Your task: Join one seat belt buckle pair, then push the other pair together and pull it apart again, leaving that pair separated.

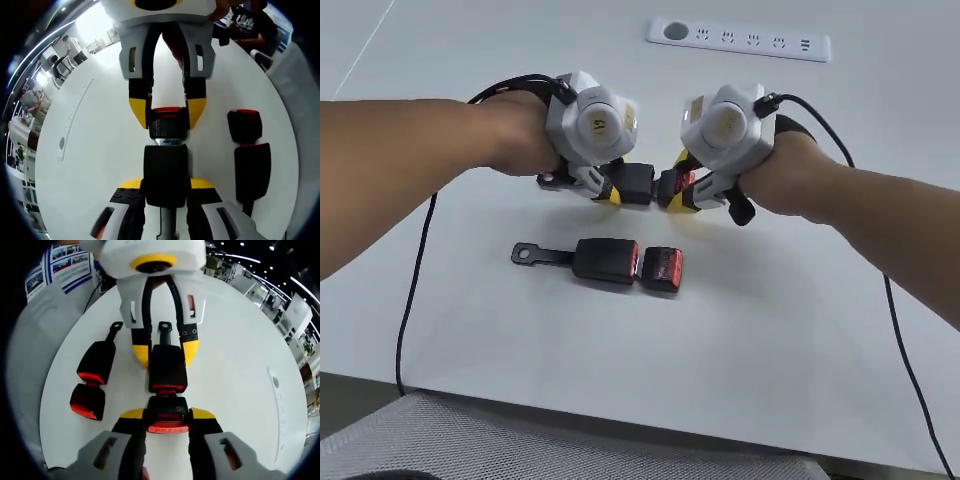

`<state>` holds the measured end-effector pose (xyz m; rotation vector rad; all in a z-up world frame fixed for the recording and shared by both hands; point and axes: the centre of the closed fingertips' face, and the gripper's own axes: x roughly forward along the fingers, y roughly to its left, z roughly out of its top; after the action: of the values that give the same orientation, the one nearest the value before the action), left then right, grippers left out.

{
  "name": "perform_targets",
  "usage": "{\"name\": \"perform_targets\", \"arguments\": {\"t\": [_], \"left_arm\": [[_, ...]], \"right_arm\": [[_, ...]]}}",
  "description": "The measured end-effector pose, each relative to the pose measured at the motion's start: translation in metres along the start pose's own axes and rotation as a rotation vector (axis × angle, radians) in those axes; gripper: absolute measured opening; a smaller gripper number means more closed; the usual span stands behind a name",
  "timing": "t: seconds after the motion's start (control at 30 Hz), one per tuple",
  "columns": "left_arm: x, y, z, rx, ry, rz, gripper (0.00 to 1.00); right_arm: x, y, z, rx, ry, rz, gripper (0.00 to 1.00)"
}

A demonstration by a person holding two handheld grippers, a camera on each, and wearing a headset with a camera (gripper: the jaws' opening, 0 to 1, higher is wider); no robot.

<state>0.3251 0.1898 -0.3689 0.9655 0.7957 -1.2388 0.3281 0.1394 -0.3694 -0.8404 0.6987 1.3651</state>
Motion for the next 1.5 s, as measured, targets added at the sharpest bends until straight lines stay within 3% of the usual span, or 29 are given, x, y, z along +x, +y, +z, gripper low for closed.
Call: {"name": "perform_targets", "arguments": {"t": [0.8, 1.23, 1.5], "left_arm": [[-0.001, -0.001, 0.000, -0.005, -0.007, -0.012, 0.32], [0.001, 0.002, -0.003, -0.017, -0.011, -0.004, 0.32], [0.002, 0.003, -0.002, -0.027, 0.000, 0.003, 0.32]], "right_arm": [[-0.022, 0.014, -0.014, 0.028, -0.011, -0.009, 0.32], [-0.048, 0.022, -0.052, 0.017, 0.017, -0.028, 0.32], [-0.062, 0.016, -0.076, 0.060, 0.041, -0.057, 0.33]]}}
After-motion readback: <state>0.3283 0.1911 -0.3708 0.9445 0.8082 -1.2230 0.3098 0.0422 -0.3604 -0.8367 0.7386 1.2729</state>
